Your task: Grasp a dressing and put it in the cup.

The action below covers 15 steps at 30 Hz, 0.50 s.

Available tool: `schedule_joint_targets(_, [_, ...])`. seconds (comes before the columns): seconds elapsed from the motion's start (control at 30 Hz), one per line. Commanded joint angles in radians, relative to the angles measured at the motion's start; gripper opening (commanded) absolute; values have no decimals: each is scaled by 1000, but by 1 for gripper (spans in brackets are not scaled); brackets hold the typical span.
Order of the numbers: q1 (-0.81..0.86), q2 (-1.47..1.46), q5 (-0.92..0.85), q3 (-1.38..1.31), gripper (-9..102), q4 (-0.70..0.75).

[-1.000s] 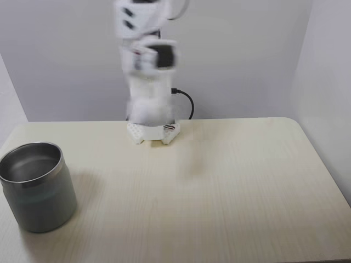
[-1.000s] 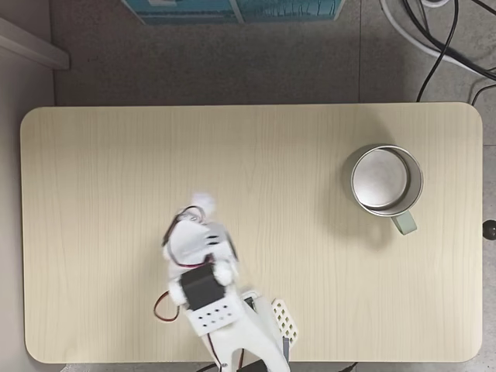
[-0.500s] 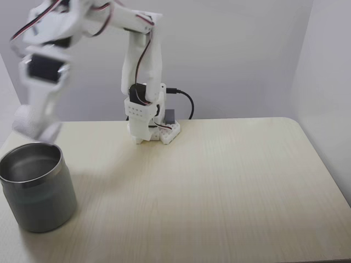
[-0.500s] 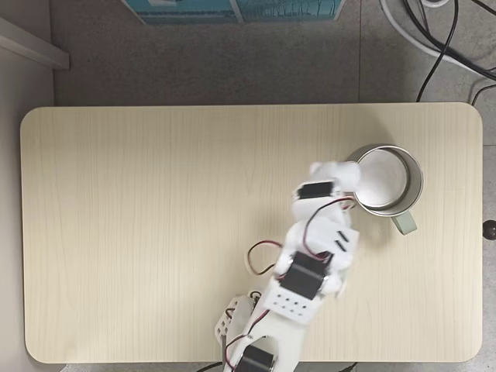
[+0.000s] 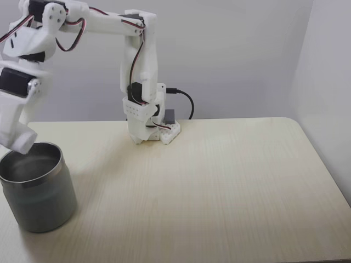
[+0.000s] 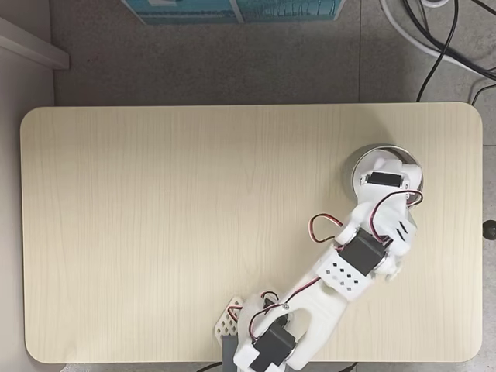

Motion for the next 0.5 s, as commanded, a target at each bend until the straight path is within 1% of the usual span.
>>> schedule_joint_targets(0.0, [9, -29, 21, 8, 24, -11])
schedule_joint_targets(0.07, [12, -29, 29, 12, 26, -9])
schedule_joint_targets(0.47, [37, -54, 40, 9, 26, -12])
